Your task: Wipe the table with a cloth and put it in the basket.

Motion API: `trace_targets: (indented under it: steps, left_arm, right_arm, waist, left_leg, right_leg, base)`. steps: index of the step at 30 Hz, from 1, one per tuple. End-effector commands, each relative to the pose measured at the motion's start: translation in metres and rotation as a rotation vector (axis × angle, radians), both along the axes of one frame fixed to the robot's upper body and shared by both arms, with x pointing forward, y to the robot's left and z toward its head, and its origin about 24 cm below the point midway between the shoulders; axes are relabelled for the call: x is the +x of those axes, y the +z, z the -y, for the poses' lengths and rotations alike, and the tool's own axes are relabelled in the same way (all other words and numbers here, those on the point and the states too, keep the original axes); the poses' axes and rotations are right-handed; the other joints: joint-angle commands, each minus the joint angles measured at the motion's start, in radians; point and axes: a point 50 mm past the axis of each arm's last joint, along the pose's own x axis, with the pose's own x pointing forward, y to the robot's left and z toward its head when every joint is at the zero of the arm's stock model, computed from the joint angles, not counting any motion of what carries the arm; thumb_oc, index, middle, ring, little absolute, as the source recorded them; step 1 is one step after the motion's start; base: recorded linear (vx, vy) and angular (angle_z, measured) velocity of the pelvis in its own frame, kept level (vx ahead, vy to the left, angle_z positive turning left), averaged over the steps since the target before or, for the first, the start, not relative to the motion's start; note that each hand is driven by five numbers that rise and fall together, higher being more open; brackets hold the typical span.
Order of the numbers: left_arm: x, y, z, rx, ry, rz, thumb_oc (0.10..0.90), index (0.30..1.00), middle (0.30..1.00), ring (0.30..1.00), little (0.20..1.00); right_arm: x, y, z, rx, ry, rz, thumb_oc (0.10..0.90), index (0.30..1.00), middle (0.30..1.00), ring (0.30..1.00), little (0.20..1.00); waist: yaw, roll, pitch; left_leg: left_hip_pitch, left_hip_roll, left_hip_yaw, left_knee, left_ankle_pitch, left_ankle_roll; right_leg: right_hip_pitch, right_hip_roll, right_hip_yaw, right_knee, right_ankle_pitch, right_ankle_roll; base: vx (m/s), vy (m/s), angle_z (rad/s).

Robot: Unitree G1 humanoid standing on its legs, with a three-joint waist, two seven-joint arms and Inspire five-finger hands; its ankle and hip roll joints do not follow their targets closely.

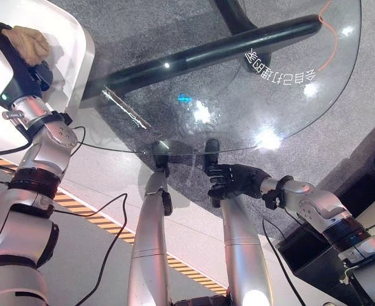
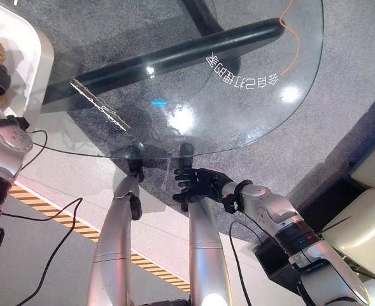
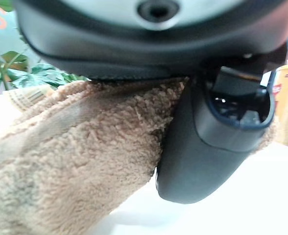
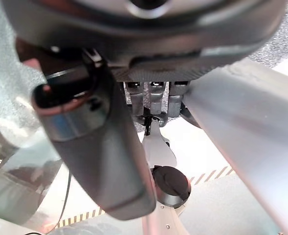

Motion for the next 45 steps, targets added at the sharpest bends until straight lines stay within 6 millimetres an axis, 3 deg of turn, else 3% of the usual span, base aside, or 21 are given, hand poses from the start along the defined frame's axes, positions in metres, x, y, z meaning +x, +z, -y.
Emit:
trace_targets:
  steps: [1, 2, 12, 26, 35, 41, 45]
  left_arm:
    - [-0.013, 0.029, -0.022, -0.052, 0.074, 0.108, 0.671, 0.789, 0.789, 0.789, 0.771]
    - [-0.01, 0.027, -0.023, -0.072, 0.061, 0.066, 0.8, 0.9, 0.9, 0.9, 0.9]
    - [-0.009, 0.026, -0.027, -0.089, 0.058, 0.029, 0.8, 0.9, 0.9, 0.9, 0.9]
    - [-0.012, 0.025, -0.034, -0.155, -0.004, 0.017, 0.8, 0.9, 0.9, 0.9, 0.9]
    - [-0.027, 0.009, -0.053, -0.212, 0.002, 0.013, 0.8, 0.9, 0.9, 0.9, 0.9]
    - [-0.035, -0.013, -0.066, -0.255, -0.01, -0.08, 0.8, 0.9, 0.9, 0.9, 0.9]
    - [-0.039, -0.016, -0.071, -0.216, -0.007, -0.131, 0.8, 0.9, 0.9, 0.9, 0.9]
  right_arm:
    - [-0.022, -0.028, 0.0, -0.002, 0.032, -0.118, 0.8, 0.9, 0.9, 0.9, 0.9]
    - [-0.022, -0.028, -0.001, 0.002, 0.033, -0.114, 0.8, 0.9, 0.9, 0.9, 0.9]
    - [-0.022, -0.027, -0.005, 0.031, 0.03, -0.094, 0.8, 0.9, 0.9, 0.9, 0.9]
    - [-0.03, -0.035, -0.007, 0.048, 0.001, -0.088, 0.8, 0.9, 0.9, 0.9, 0.9]
    - [-0.044, -0.046, -0.009, 0.058, -0.009, -0.089, 0.8, 0.9, 0.9, 0.9, 0.9]
    - [-0.049, -0.052, -0.009, 0.071, -0.019, -0.092, 0.8, 0.9, 0.9, 0.9, 0.9]
    - [-0.052, -0.055, -0.007, 0.071, -0.024, -0.103, 0.8, 0.9, 0.9, 0.9, 0.9]
  waist:
    - [0.009, -0.012, -0.023]
    - [0.008, -0.014, -0.023]
    - [0.009, -0.018, -0.023]
    - [0.018, 0.001, -0.023]
    - [0.033, 0.021, -0.023]
    - [0.051, 0.037, -0.023]
    - [0.056, 0.044, -0.023]
  left_leg:
    - [0.023, -0.045, 0.044, 0.027, -0.068, -0.011]
    - [0.024, -0.045, 0.045, 0.023, -0.066, -0.01]
    - [0.05, -0.047, 0.041, -0.012, -0.054, -0.009]
    - [0.093, -0.056, 0.045, -0.03, -0.058, -0.001]
    - [0.163, -0.07, 0.048, -0.051, -0.066, 0.005]
    - [0.242, -0.082, 0.046, -0.068, -0.069, 0.009]
    - [0.285, -0.085, 0.045, -0.077, -0.07, 0.01]
  right_leg:
    - [0.017, 0.054, 0.019, -0.078, 0.057, 0.048]
    - [0.018, 0.056, 0.019, -0.079, 0.057, 0.049]
    - [0.043, 0.056, 0.008, -0.098, 0.061, 0.055]
    - [0.078, 0.039, -0.009, -0.107, 0.051, 0.055]
    - [0.142, 0.026, -0.021, -0.129, 0.041, 0.055]
    - [0.224, 0.013, -0.041, -0.14, 0.029, 0.053]
    - [0.266, 0.007, -0.046, -0.147, 0.027, 0.053]
  base:
    - [-0.03, -0.011, -0.04]
    - [-0.02, -0.009, -0.04]
    - [-0.02, -0.018, 0.01]
    - [-0.01, -0.014, 0.03]
    - [-0.01, -0.025, 0.01]
    - [-0.02, -0.04, 0.05]
    - [-0.01, -0.023, 0.05]
